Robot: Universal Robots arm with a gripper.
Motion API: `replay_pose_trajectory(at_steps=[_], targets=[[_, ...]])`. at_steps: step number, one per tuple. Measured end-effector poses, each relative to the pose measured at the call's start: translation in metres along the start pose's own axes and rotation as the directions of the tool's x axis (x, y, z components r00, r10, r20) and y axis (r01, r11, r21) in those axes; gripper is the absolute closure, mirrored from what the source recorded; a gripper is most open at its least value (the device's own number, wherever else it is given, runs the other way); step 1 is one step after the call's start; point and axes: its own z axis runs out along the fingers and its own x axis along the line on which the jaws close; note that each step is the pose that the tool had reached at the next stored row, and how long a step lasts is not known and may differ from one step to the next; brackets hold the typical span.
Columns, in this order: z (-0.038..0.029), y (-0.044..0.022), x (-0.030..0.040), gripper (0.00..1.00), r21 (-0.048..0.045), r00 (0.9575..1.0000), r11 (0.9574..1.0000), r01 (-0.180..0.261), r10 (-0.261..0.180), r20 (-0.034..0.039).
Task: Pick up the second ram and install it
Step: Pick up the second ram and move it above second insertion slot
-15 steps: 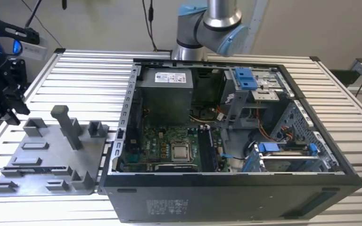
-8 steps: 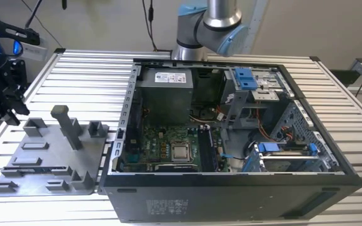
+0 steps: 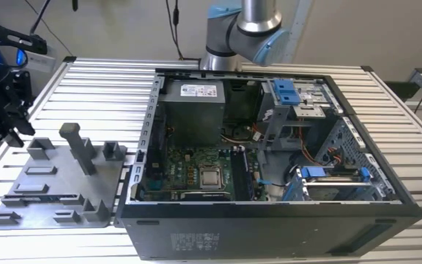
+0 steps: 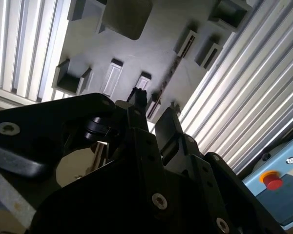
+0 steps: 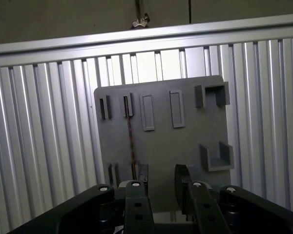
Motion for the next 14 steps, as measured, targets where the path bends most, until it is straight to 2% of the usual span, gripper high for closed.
replay_pose_trajectory(at_steps=[14], targets=[[0.0134, -0.0002, 0.0, 0.64, 0.0, 1.0, 1.0, 0.0, 0.0, 0.0]])
